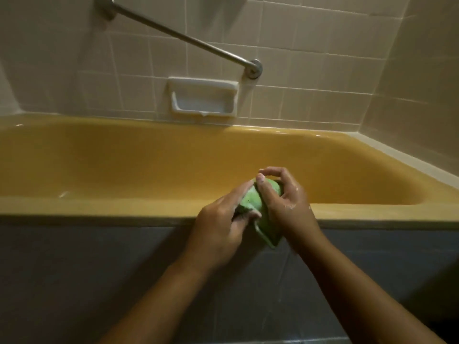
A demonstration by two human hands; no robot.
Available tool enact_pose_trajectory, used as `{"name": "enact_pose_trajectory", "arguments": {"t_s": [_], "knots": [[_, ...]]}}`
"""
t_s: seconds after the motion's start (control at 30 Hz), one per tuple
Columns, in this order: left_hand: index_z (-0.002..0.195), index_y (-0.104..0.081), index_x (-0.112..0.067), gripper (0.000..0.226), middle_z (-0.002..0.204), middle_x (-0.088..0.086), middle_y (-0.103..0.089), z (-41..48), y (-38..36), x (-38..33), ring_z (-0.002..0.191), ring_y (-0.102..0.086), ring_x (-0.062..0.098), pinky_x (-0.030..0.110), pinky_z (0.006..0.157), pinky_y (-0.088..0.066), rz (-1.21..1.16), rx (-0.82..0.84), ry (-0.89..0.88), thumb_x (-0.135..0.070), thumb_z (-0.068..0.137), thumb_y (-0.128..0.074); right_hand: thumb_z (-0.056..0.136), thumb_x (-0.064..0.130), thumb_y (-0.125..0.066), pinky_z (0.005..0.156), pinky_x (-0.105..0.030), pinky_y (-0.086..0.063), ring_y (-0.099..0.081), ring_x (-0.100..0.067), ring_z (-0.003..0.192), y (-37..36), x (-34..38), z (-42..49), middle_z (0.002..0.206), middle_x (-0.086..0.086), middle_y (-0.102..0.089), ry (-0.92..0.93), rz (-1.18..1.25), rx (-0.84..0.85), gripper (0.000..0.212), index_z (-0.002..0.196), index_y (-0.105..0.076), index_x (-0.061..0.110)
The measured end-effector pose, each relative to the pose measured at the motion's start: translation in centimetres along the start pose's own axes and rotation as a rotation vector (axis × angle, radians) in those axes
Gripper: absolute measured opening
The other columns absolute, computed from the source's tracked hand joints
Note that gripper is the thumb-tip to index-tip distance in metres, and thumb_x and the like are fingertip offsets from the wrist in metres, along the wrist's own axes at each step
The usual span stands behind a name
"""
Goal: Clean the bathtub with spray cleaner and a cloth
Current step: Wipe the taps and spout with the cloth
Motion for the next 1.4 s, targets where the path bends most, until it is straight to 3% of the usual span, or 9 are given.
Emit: {"name": "enact_pose_trajectory", "arguments": {"t_s": [0.1,0.27,0.53,0.73,0.83,0.93,1.0,1.27,1.4], "knots": [[0.133,-0.068,-0.021,0.04,0.121,-0.011,-0.073,1.6,5.5,-0.8,0.108,-0.067,-0.001,0.013,0.093,-0.049,-0.059,-0.065,0.149,-0.027,0.094,-0.072,0.102,0.041,-0.062,0.085,-0.045,-0.062,-0.075,-0.022,0.096,-2.6,3.9,0.5,0.101,-0.003,-0.077,-0.218,0.192,0.103,0.023,0.12,-0.069,0.029],[0.115,-0.073,-0.025,0.032,0.102,-0.01,-0.077,5.4,15.5,-1.8,0.099,-0.072,0.006,0.04,0.091,-0.059,-0.219,-0.067,0.582,-0.05,0.096,-0.067,0.091,0.014,-0.075,0.094,-0.039,-0.06,-0.071,-0.023,0.115,-4.3,12.5,0.1,0.127,-0.004,-0.072,-0.411,0.474,0.505,0.059,0.143,-0.054,0.033],[0.111,-0.072,-0.022,0.02,0.101,-0.001,-0.079,11.4,29.3,-11.5,0.098,-0.075,0.017,0.051,0.094,-0.059,-0.413,-0.076,0.954,-0.034,0.103,-0.059,0.091,0.041,-0.077,0.089,-0.031,-0.057,-0.06,-0.004,0.115,-3.7,29.5,2.3,0.127,0.018,-0.057,-0.007,-0.149,0.619,0.039,0.126,-0.059,0.039],[0.106,-0.075,-0.019,0.04,0.098,-0.002,-0.078,15.4,39.3,-18.6,0.098,-0.073,0.016,0.047,0.091,-0.057,-0.376,0.059,0.948,-0.05,0.096,-0.052,0.1,0.026,-0.066,0.071,-0.017,-0.045,-0.063,-0.007,0.085,-3.7,41.2,3.8,0.095,0.008,-0.068,-0.027,-0.038,0.726,0.012,0.11,-0.069,0.019],[0.109,-0.074,-0.026,0.041,0.102,0.0,-0.077,15.6,43.7,-20.2,0.102,-0.072,0.02,0.048,0.092,-0.056,-0.367,0.156,0.934,-0.057,0.098,-0.05,0.098,0.051,-0.055,0.078,-0.025,-0.049,-0.061,-0.013,0.095,-4.4,45.3,3.9,0.101,0.008,-0.066,-0.005,-0.037,0.7,0.037,0.11,-0.068,0.017],[0.116,-0.071,-0.029,0.043,0.11,0.011,-0.074,14.3,46.9,-21.4,0.107,-0.07,0.029,0.05,0.093,-0.055,-0.399,0.255,0.967,-0.062,0.1,-0.049,0.089,0.071,-0.058,0.1,-0.039,-0.056,-0.065,-0.018,0.117,-5.7,48.2,3.6,0.133,0.0,-0.067,-0.341,0.166,0.602,0.071,0.132,-0.065,0.014],[0.119,-0.07,-0.023,0.041,0.112,0.007,-0.075,13.1,48.5,-22.2,0.109,-0.07,0.023,0.045,0.096,-0.055,-0.415,0.254,0.996,-0.053,0.101,-0.05,0.093,0.06,-0.064,0.103,-0.047,-0.056,-0.07,-0.023,0.115,-7.2,50.1,3.0,0.128,-0.002,-0.072,-0.535,0.345,0.598,0.061,0.132,-0.066,0.012],[0.124,-0.066,-0.012,0.032,0.115,0.012,-0.076,11.1,52.4,-25.3,0.111,-0.072,0.023,0.035,0.09,-0.059,-0.675,-0.088,1.071,-0.03,0.098,-0.06,0.081,0.034,-0.082,0.079,-0.048,-0.057,-0.072,-0.037,0.08,-12.8,55.2,0.9,0.094,-0.027,-0.075,-0.62,0.531,0.626,0.049,0.106,-0.066,-0.004],[0.116,-0.071,-0.015,0.021,0.102,0.01,-0.079,10.8,53.4,-26.1,0.097,-0.077,0.027,0.053,0.09,-0.061,-0.526,-0.27,1.109,-0.029,0.103,-0.062,0.076,0.035,-0.092,0.065,-0.043,-0.054,-0.07,-0.035,0.078,-14.7,55.5,0.5,0.096,-0.017,-0.069,-0.545,0.455,0.485,0.045,0.094,-0.053,0.02]]}}
Point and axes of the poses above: each hand's wrist, its own z-axis towards the middle knuckle, its own y-axis out of the back of the hand, x = y × z, the point moved 3 cm from there along z, towards the middle knuckle
